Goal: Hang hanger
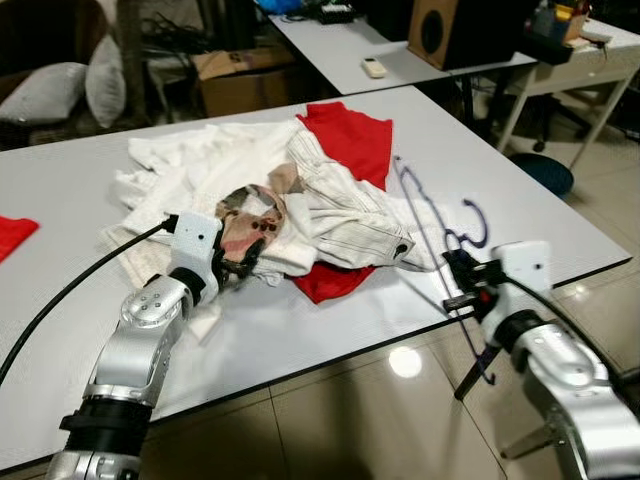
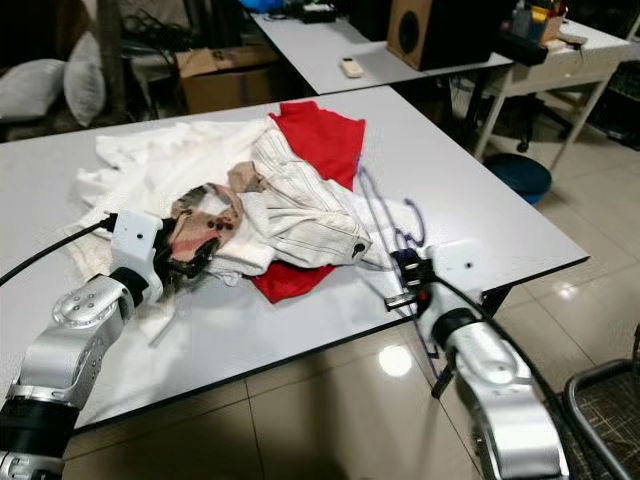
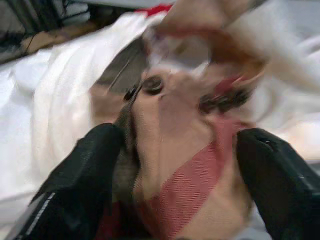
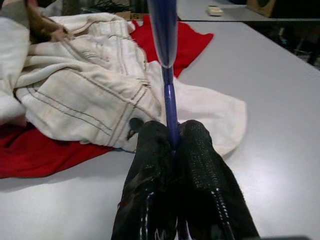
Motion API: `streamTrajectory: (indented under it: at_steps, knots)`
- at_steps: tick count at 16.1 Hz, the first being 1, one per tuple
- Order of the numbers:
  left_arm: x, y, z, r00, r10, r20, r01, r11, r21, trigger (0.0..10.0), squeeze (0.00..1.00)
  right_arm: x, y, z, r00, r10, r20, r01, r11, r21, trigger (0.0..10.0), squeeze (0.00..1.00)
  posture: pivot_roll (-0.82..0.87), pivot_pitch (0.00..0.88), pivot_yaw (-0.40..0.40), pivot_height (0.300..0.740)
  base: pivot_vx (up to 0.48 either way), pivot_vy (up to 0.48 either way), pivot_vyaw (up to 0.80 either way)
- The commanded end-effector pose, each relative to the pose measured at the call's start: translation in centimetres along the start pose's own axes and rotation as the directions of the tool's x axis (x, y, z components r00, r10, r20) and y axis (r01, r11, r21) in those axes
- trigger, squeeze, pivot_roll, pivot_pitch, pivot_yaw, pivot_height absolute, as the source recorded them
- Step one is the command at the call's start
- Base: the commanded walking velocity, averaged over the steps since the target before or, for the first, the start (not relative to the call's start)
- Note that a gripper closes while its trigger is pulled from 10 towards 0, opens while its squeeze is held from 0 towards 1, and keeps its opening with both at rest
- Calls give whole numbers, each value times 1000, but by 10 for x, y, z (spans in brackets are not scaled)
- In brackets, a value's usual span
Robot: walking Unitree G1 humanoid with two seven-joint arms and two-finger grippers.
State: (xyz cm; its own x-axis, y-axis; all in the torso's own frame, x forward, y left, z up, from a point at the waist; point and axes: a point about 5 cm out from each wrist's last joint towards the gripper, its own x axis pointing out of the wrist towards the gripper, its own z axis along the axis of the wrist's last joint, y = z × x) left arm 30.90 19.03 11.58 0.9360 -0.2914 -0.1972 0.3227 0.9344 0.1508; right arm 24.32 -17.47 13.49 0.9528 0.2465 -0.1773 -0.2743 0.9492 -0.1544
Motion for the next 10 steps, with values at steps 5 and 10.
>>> streamTrajectory:
  at_steps: [5, 10]
  knots:
    - [-4, 19, 12, 997, 41, 66, -42, 999, 7, 0, 0, 1, 12, -4, 999, 50, 3, -50, 999, -7, 10000, 0, 0, 0, 33, 740, 0, 0, 0]
    - [-14, 19, 18, 994, -18, 111, 18, 1000, -3, 0, 0, 0, 12, -11, 999, 38, -5, -38, 999, -2, 10000, 0, 29, 0, 35, 740, 0, 0, 0]
